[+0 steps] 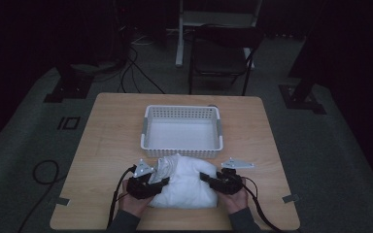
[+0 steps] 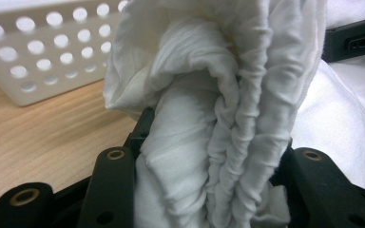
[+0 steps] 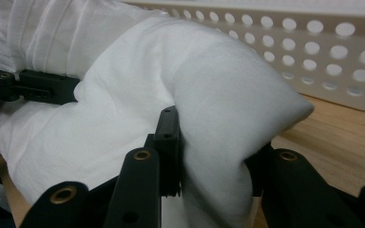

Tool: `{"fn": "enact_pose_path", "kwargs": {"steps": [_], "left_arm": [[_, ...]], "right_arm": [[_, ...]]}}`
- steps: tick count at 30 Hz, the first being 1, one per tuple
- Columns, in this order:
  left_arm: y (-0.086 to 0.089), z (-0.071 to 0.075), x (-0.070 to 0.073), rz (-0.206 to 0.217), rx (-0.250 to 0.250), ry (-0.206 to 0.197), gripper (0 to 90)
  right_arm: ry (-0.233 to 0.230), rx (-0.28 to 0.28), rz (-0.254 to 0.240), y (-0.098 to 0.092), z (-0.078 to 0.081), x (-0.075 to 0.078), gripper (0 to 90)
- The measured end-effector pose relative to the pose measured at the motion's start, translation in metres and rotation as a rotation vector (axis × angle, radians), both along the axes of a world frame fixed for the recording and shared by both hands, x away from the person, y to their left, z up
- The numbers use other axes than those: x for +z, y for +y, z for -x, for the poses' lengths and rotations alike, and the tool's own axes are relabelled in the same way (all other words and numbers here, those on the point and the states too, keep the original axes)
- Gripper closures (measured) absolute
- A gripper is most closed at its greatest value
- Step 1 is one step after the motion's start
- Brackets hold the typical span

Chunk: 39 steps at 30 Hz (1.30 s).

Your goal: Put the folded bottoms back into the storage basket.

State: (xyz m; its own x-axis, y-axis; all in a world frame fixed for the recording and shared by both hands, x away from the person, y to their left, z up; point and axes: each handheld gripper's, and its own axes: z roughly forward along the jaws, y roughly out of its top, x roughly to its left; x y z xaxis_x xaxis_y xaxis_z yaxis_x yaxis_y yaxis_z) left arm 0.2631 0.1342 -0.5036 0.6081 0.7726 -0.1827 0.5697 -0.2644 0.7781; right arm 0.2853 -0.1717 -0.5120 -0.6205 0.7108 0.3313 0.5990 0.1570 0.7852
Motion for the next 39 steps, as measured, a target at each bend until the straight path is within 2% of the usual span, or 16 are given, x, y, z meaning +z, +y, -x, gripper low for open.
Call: {"fn": "enact_pose_path", "kwargs": {"steps": [10,21,24,39], "left_arm": [[0.003,0.005,0.013,0.010,0.009,-0.034,54.2],[0.004,0.004,0.032,-0.001,0.014,-0.080,54.4],[0.006,0.002,0.036,0.013,0.021,-0.080,54.5],[0.006,-0.005,0.052,0.021,0.024,-0.094,54.7]], "right_arm": [[-0.047,0.008,0.008,0.003,0.003,0.014,68.3],[-0.098,0.014,0.017,0.006,0.000,0.034,68.4],[-0.108,0.021,0.020,0.006,-0.002,0.039,68.4],[-0.142,0.026,0.040,0.008,-0.010,0.061,68.4]]}}
